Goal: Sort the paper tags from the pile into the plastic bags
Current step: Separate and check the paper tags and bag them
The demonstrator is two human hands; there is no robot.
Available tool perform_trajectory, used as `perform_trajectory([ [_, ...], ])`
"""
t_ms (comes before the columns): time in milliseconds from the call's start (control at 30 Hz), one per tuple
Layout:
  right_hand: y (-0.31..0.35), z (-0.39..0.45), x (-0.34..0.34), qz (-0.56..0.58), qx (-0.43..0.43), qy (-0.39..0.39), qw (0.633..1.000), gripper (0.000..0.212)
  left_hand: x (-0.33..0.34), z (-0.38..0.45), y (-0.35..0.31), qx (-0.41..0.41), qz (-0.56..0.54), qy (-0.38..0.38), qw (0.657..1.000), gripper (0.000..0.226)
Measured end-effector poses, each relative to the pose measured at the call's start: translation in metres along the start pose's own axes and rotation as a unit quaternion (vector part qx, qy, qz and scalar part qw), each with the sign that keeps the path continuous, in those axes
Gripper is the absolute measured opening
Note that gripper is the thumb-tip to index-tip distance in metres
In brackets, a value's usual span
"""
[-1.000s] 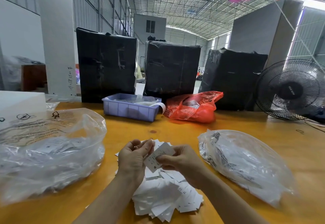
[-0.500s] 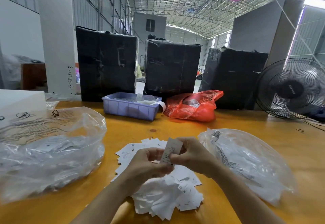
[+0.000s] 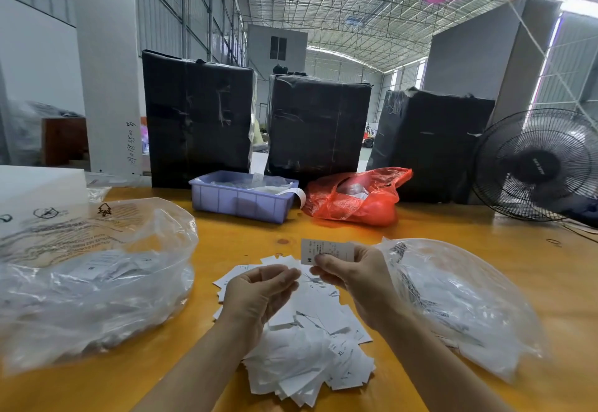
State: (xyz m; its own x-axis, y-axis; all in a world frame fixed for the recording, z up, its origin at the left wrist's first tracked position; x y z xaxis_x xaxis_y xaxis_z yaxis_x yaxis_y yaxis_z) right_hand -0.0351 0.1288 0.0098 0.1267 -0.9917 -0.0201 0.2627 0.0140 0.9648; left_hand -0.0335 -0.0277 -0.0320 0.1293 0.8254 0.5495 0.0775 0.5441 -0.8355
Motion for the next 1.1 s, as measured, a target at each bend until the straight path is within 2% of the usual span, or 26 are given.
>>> perform_trajectory([
  [133, -0.002, -0.001, 0.005, -0.023, -0.007, -0.006, 1.000, 0.017, -0.003, -0.001, -0.001, 0.025, -0.037, -0.049, 0.998, 0.039],
  [233, -0.002, -0.003, 0.007, -0.030, -0.018, -0.009, 0.999, 0.013, -0.004, -0.002, -0.004, 0.044, -0.026, -0.056, 0.997, 0.047],
  [400, 0.001, -0.005, 0.008, -0.030, -0.038, -0.008, 0.999, 0.012, -0.003, -0.003, -0.003, 0.046, -0.016, -0.055, 0.997, 0.036],
  [667, 0.002, -0.008, 0.012, -0.071, -0.062, -0.012, 0.995, 0.007, -0.003, -0.002, -0.003, 0.060, 0.005, -0.055, 0.997, 0.033],
  [833, 0.001, -0.010, 0.016, -0.098, -0.052, 0.019, 0.994, 0.013, -0.003, -0.002, -0.002, 0.053, 0.008, -0.042, 0.998, 0.029],
  [967, -0.002, -0.009, 0.018, -0.107, -0.032, 0.051, 0.992, 0.005, -0.005, -0.001, -0.002, 0.056, 0.016, -0.047, 0.997, 0.028],
  [1100, -0.004, -0.008, 0.018, -0.113, 0.006, 0.094, 0.989, 0.006, -0.007, 0.000, -0.004, 0.070, 0.039, -0.057, 0.995, 0.026],
])
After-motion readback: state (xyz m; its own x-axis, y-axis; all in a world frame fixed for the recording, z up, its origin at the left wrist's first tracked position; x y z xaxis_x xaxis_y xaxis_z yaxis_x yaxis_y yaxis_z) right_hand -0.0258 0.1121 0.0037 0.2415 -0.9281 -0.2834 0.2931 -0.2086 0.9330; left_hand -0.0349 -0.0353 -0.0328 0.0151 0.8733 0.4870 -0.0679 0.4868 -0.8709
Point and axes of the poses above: each hand's wrist, its own z-axis towards the middle knuckle, its own x-axis out of the palm, y = z × x, the point moved 4 cm from there along z, towards the middle knuckle, and after that the axes turned 10 degrees about y, right-handed, at the moved point
